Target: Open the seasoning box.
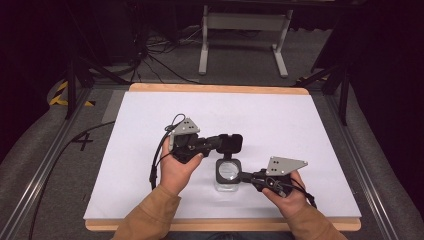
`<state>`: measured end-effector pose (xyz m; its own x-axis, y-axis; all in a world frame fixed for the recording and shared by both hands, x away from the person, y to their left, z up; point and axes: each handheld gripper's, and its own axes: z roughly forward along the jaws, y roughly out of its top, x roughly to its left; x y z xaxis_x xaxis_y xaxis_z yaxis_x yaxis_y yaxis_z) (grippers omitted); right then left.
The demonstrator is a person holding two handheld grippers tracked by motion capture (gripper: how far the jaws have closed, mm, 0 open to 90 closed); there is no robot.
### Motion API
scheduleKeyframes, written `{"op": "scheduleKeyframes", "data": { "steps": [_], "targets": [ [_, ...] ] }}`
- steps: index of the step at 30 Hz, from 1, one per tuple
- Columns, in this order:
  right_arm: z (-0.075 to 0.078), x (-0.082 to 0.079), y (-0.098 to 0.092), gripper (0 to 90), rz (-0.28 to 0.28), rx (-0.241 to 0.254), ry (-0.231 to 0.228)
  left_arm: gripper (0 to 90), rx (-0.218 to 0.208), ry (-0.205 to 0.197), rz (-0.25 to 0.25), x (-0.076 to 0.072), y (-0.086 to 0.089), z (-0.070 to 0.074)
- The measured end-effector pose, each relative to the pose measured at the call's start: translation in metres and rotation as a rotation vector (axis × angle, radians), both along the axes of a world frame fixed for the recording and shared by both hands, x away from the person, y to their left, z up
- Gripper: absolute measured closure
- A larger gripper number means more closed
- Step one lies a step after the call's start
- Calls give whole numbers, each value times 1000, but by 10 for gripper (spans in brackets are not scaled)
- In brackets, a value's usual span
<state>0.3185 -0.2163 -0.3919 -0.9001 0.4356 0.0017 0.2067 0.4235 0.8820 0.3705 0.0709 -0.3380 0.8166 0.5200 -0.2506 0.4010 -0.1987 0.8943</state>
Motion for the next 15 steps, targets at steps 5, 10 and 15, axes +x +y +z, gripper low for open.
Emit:
{"op": "scheduleKeyframes", "data": {
  "steps": [5, 10, 15],
  "targets": [
    [9, 0, -2, 900, 7, 27, -18, 768, 46, -38, 7, -10, 13, 10],
    [20, 5, -14, 885, -34, 43, -39, 713, 91, -54, 28, -18, 31, 16],
    [27, 16, -38, 768, -142, 40, -47, 632, 168, -49, 50, -19, 45, 9]
  ]
}}
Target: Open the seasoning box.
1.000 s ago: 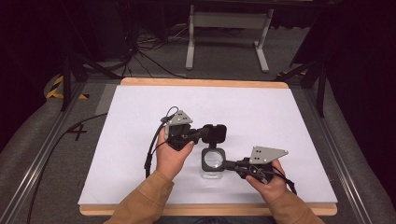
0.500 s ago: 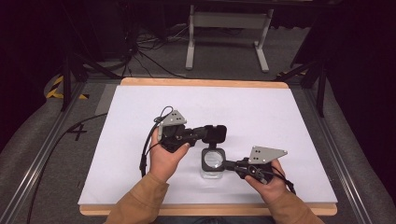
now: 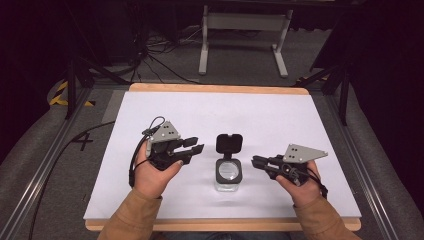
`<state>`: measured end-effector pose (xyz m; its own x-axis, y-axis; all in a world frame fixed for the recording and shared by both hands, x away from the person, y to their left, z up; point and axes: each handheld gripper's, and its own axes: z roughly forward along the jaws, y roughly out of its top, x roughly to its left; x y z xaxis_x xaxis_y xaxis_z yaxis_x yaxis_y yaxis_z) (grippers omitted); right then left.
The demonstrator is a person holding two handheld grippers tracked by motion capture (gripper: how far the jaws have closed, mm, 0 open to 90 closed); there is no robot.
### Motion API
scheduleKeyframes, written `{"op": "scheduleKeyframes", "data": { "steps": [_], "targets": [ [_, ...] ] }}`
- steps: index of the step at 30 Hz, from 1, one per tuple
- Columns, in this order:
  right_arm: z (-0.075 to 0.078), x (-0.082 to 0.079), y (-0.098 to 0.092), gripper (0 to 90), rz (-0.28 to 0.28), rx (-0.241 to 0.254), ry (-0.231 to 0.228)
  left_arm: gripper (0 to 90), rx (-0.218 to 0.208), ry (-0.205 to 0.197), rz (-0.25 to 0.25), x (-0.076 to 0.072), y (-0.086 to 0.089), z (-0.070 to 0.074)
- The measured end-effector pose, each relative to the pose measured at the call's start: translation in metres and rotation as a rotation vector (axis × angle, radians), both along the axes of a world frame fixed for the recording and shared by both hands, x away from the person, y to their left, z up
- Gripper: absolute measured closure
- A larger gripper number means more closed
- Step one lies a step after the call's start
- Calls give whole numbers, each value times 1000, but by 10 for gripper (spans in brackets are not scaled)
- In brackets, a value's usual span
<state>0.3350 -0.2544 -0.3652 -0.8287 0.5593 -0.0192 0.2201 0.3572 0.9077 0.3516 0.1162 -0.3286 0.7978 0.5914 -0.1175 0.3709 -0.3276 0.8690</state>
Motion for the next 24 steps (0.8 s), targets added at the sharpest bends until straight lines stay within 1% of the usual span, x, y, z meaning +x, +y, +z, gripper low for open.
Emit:
{"op": "scheduleKeyframes", "data": {
  "steps": [1, 2, 4, 6, 7, 8, 9, 11, 13, 14, 16, 18, 21, 22, 23, 24],
  "targets": [
    [1, 2, -5, 744, -22, -1, 0, 621, 26, -9, 4, 1, 4, -3],
    [1, 5, -11, 730, -49, -10, -4, 616, 32, -15, 16, 2, 7, -6],
    [1, 9, -22, 686, -108, -30, -2, 593, 65, 3, 29, 5, 15, -14],
    [0, 13, -34, 645, -159, -38, 1, 580, 84, 26, 48, 9, 22, -23],
    [-1, 16, -40, 629, -184, -43, 12, 574, 88, 41, 55, 11, 26, -28],
    [-3, 18, -46, 607, -206, -59, 27, 569, 91, 60, 62, 13, 29, -33],
    [-5, 21, -51, 590, -229, -74, 42, 565, 91, 72, 73, 16, 32, -38],
    [-10, 26, -60, 560, -262, -96, 73, 561, 110, 90, 79, 20, 37, -46],
    [-18, 32, -69, 550, -289, -121, 114, 544, 125, 124, 80, 24, 40, -52],
    [-22, 34, -73, 542, -303, -133, 122, 531, 140, 138, 76, 26, 41, -55],
    [-29, 39, -80, 523, -326, -135, 155, 519, 172, 169, 72, 29, 42, -62],
    [-35, 42, -85, 501, -340, -144, 174, 496, 215, 200, 59, 34, 42, -71],
    [-44, 47, -90, 477, -351, -161, 205, 482, 242, 227, 47, 40, 42, -84],
    [-47, 49, -91, 459, -351, -175, 215, 476, 243, 227, 39, 41, 42, -87],
    [-51, 51, -92, 454, -347, -193, 225, 472, 246, 241, 33, 42, 42, -89],
    [-54, 53, -93, 454, -349, -206, 236, 471, 253, 242, 30, 42, 43, -90]
  ]
}}
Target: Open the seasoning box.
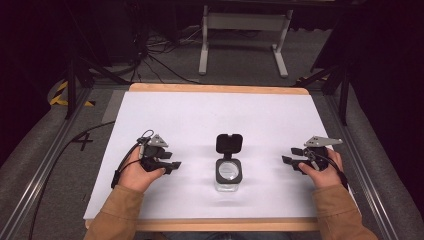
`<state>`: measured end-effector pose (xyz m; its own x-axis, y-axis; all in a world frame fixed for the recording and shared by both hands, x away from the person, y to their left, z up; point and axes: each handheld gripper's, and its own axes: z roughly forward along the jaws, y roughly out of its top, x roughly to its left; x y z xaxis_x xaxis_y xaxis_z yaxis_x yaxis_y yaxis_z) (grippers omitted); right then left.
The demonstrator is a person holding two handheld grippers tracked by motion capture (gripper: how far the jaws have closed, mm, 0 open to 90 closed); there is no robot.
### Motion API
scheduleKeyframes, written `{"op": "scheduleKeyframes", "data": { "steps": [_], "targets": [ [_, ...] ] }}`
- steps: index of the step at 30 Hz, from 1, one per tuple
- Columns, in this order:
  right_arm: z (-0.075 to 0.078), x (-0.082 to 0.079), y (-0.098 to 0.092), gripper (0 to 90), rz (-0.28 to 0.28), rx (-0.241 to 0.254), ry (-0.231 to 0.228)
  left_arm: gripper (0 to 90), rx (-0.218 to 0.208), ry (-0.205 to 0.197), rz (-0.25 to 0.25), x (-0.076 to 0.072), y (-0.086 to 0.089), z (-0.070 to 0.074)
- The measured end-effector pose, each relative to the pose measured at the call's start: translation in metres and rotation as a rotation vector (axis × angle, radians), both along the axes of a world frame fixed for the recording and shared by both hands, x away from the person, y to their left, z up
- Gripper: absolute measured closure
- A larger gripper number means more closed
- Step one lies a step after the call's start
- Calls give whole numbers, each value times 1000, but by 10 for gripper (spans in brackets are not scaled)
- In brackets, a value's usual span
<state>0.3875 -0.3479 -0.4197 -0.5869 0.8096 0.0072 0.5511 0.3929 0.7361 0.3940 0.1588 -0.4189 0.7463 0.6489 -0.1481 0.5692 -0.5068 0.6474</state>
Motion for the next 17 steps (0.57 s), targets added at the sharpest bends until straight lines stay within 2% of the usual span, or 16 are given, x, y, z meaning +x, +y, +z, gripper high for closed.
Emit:
{"op": "scheduleKeyframes", "data": {
  "steps": [3, 5, 8, 10, 11, 15, 17],
  "targets": [
    [-8, 3, -4, 441, -9, -17, 18, 458, 2, 15, -4, 2, 2, -3],
    [-10, 4, -5, 434, -18, -15, 31, 419, 14, 46, -14, 3, 2, -7],
    [-14, 5, -5, 425, -8, -39, 39, 426, 53, 31, -21, 2, 3, -8],
    [-15, 5, -3, 413, -3, -40, 41, 415, 42, 18, -18, 3, 4, -8],
    [-16, 5, -3, 410, 4, -50, 39, 411, 32, 29, -21, 2, 4, -8],
    [-17, 5, 0, 398, 11, -51, 39, 393, 37, 42, -18, 3, 3, -10],
    [-16, 4, -1, 398, 13, -51, 35, 392, 35, 35, -17, 4, 2, -9]
  ]
}}
